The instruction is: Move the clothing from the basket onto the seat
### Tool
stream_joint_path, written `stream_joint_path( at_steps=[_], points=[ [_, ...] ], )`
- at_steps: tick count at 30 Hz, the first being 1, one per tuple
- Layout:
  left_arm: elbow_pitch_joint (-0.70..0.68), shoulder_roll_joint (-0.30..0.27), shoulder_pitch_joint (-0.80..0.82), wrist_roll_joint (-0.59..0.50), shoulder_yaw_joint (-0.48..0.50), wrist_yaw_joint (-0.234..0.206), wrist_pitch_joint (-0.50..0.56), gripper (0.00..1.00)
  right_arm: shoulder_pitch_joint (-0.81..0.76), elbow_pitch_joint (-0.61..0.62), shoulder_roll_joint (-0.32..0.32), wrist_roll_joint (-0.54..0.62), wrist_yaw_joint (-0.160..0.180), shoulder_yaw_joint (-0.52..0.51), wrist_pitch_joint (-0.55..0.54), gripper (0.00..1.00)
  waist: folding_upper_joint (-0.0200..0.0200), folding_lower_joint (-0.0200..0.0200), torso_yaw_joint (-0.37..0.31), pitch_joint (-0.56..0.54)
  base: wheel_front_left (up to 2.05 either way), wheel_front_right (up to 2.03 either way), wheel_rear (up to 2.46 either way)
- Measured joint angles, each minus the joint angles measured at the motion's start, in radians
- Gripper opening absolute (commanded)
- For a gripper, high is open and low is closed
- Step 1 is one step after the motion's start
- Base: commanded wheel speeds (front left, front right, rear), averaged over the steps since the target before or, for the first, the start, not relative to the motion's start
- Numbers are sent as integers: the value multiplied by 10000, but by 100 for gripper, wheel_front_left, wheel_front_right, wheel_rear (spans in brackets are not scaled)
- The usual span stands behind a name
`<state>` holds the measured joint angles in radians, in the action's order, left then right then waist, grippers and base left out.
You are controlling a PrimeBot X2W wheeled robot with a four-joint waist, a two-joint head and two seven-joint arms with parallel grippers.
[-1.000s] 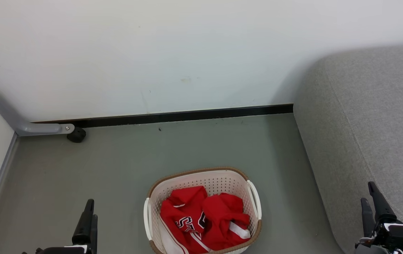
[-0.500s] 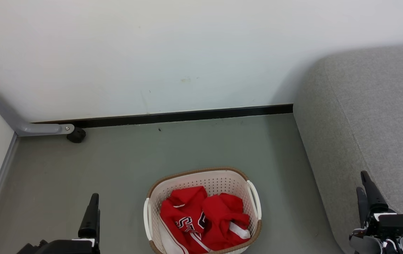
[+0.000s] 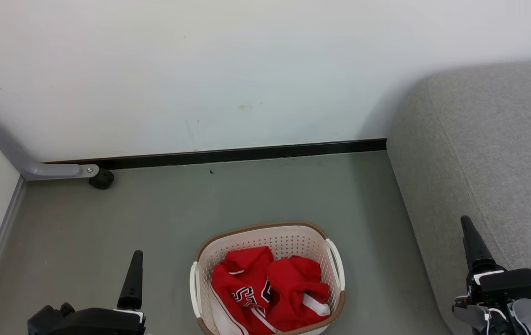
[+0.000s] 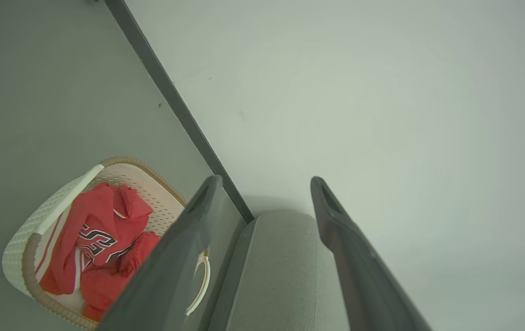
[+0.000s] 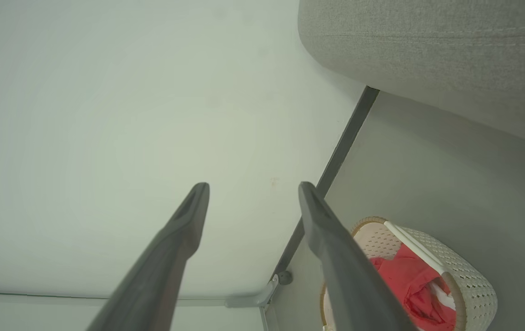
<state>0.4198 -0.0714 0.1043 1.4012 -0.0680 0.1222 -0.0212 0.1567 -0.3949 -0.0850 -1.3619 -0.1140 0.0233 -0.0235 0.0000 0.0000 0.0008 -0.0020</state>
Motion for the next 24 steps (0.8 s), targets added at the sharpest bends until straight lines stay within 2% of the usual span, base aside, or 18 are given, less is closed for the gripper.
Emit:
stream_joint_path(
  at_steps=[15,24],
  points=[
    [495,-253,238,-2173,-844,-4,-569,100,492,-408,-637,2201,-4,1551,748,100,0,0,37,-32,0,0,0],
    [614,-458,423,-3921,-1356,-347,-880,100,850,-853,-922,3758,58,2395,1193,100,0,0,79,-41,0,0,0]
  ],
)
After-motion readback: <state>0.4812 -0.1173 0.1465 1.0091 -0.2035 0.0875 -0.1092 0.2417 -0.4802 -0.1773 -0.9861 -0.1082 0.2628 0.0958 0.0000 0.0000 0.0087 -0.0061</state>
